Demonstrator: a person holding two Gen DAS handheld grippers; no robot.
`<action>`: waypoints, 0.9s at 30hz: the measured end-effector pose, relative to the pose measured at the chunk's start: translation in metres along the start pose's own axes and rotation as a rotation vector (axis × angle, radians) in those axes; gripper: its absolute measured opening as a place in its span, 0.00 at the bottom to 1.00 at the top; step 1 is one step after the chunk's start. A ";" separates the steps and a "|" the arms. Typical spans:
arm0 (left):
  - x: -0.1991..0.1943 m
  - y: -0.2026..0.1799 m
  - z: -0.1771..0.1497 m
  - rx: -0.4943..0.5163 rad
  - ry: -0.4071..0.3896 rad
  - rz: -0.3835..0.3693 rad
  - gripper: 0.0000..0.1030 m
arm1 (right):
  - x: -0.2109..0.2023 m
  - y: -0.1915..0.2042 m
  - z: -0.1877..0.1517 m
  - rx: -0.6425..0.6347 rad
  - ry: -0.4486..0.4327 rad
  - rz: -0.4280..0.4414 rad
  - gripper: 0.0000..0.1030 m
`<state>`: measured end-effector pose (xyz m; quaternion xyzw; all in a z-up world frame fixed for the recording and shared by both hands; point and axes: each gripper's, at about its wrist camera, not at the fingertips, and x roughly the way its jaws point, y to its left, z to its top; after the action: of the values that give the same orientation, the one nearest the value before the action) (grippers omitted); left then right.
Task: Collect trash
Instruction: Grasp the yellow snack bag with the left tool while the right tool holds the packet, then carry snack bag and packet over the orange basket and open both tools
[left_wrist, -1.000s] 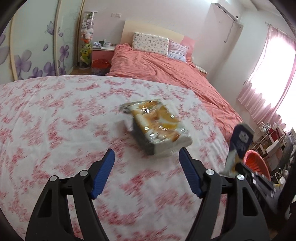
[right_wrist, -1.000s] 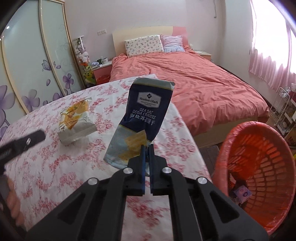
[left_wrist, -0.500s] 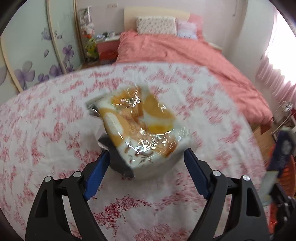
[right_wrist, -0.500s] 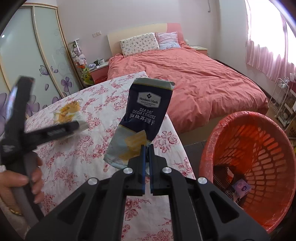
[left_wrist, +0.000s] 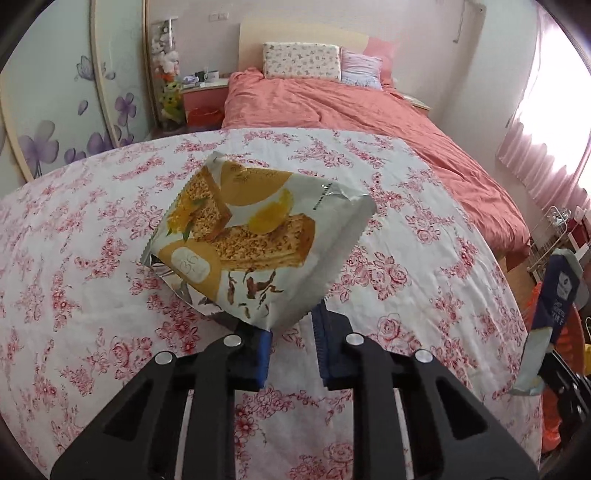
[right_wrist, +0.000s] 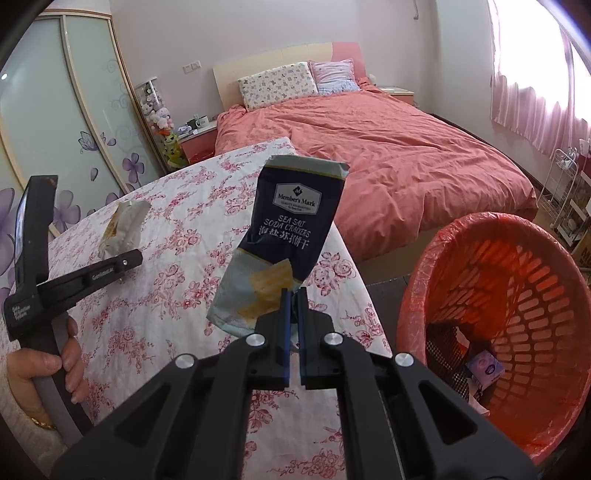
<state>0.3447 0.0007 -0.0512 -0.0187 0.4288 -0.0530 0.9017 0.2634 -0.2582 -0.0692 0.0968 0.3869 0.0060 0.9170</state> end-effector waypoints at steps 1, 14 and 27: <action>-0.004 -0.001 -0.001 0.010 -0.012 0.003 0.19 | -0.001 0.000 0.000 0.000 0.000 -0.001 0.04; -0.054 -0.014 -0.003 0.090 -0.088 -0.048 0.01 | -0.038 0.007 -0.003 -0.005 -0.045 0.005 0.04; -0.111 -0.011 -0.005 0.090 -0.119 -0.165 0.01 | -0.082 0.000 -0.011 0.017 -0.088 0.004 0.04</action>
<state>0.2708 0.0023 0.0320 -0.0165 0.3687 -0.1453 0.9180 0.1979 -0.2631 -0.0182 0.1056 0.3462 0.0002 0.9322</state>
